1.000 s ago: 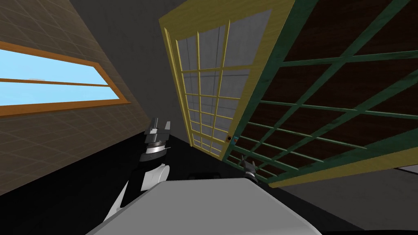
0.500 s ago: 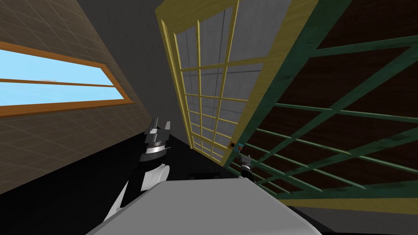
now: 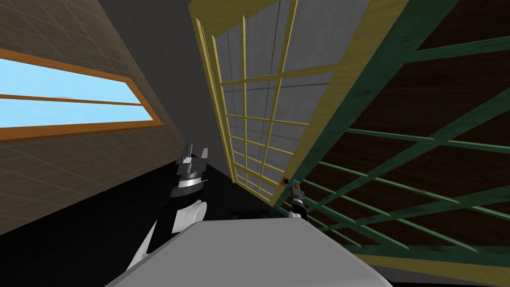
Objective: Pull the door open
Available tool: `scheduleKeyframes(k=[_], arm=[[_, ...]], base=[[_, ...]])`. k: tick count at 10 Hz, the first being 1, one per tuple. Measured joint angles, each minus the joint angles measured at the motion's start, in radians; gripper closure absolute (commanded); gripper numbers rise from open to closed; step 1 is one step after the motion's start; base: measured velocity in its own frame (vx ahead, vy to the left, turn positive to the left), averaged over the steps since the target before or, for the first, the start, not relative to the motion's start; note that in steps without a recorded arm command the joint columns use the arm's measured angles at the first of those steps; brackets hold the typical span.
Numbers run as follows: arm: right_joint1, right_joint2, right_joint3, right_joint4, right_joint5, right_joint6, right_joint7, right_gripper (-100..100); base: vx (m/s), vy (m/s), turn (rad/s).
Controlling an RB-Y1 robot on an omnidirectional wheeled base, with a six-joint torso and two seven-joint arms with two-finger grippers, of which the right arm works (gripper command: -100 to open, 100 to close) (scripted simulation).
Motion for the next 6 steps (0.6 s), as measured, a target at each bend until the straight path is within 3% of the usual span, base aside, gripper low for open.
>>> scheduleKeyframes(k=[3, 6], arm=[[-0.001, 0.0, 0.0, -0.001, 0.0, 0.002, 0.001, 100], [-0.008, -0.004, -0.003, 0.023, -0.002, -0.015, -0.017, 100]], base=[[0.0, 0.0, 0.0], [-0.114, 0.031, -0.027]])
